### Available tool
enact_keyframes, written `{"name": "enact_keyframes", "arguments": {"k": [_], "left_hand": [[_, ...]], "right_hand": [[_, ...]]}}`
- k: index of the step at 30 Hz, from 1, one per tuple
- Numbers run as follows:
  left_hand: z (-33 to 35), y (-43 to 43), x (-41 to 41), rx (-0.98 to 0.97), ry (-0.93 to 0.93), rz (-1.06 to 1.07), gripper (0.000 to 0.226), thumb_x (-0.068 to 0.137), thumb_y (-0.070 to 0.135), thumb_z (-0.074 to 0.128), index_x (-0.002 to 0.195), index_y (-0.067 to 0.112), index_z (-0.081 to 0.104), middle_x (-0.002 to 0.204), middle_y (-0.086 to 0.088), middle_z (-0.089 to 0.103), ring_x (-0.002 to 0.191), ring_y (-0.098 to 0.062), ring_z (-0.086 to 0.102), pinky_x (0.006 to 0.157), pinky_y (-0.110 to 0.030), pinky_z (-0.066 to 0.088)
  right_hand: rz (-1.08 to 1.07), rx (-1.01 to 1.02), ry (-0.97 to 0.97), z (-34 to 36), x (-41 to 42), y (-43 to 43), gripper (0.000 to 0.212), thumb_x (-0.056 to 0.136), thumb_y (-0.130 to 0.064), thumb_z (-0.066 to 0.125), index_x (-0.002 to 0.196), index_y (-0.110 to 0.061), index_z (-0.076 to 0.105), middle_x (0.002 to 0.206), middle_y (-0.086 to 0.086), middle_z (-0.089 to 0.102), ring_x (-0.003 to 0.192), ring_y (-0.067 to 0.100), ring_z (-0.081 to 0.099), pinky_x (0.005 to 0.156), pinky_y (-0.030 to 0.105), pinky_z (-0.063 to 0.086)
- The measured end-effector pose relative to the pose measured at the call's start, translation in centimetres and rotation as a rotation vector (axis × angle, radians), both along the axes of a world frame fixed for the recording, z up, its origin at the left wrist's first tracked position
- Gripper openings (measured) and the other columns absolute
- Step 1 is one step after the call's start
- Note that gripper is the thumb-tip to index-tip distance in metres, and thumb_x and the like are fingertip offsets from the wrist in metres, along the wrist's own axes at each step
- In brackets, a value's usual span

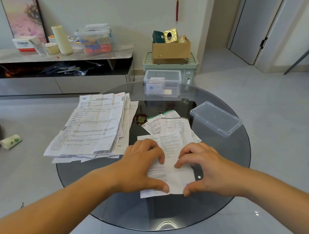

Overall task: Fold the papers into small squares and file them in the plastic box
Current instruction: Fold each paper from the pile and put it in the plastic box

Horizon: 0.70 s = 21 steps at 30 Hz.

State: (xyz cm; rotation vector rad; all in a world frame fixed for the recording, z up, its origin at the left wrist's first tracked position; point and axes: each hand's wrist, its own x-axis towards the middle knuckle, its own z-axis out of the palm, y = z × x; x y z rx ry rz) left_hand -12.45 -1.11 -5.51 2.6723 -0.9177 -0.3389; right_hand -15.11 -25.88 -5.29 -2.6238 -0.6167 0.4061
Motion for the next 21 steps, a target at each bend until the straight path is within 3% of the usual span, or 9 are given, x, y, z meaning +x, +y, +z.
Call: {"name": "enact_keyframes", "arguments": {"k": [4,8,11,14,18,21], "left_hand": [[-0.1,0.0,0.6,-0.033,0.014,0.011,0.048,0.077,0.072,0.067,0.107,0.038,0.051,0.127,0.017,0.032,0.119,-0.006,0.024,0.11,-0.032,0.027],[0.3,0.0,0.9,-0.105,0.06,0.034,0.027,0.084,0.065,0.065,0.093,0.04,0.058,0.123,0.021,0.039,0.117,-0.002,0.031,0.11,-0.032,0.031],[1.0,0.3,0.9,-0.152,0.131,0.046,0.025,0.087,0.065,0.059,0.094,0.041,0.062,0.125,0.021,0.043,0.12,0.0,0.037,0.109,-0.03,0.035],[2.0,0.9,0.5,-0.19,0.198,0.066,0.046,0.08,0.068,0.061,0.114,0.037,0.061,0.129,0.022,0.047,0.12,0.005,0.04,0.107,-0.022,0.037],[2.2,2.0,0.0,-0.092,0.181,0.026,0.101,0.065,0.066,0.082,0.147,0.048,0.027,0.14,0.032,0.034,0.124,0.013,0.034,0.102,-0.006,0.027],[2.1,2.0,-0.2,-0.078,0.09,-0.034,0.104,0.072,0.056,0.083,0.15,0.055,0.014,0.149,0.033,0.025,0.131,0.01,0.031,0.108,-0.012,0.032]], "right_hand": [[-0.013,0.013,-0.008,-0.1,0.5,0.1,0.056,0.07,-0.068,0.075,0.119,-0.048,0.058,0.123,-0.031,0.036,0.126,0.003,0.027,0.11,0.028,0.03],[-0.07,0.101,-0.036,-0.8,1.1,0.4,0.023,0.081,-0.059,0.071,0.099,-0.049,0.062,0.113,-0.028,0.046,0.12,0.003,0.038,0.106,0.031,0.038],[-0.134,0.193,-0.039,-0.9,1.5,0.7,0.007,0.088,-0.047,0.07,0.084,-0.043,0.066,0.105,-0.022,0.055,0.112,0.001,0.046,0.098,0.026,0.042],[-0.19,0.268,-0.002,-0.7,1.7,0.9,0.013,0.091,-0.04,0.068,0.078,-0.041,0.067,0.1,-0.018,0.06,0.103,-0.001,0.054,0.088,0.02,0.046],[-0.273,0.356,0.069,-0.3,2.0,1.0,0.02,0.096,-0.037,0.061,0.081,-0.03,0.071,0.094,-0.014,0.065,0.09,0.004,0.061,0.079,0.025,0.051],[-0.325,0.36,0.096,-0.1,2.0,1.3,0.028,0.098,-0.039,0.057,0.084,-0.02,0.071,0.09,-0.01,0.069,0.084,0.011,0.064,0.08,0.038,0.054]]}}
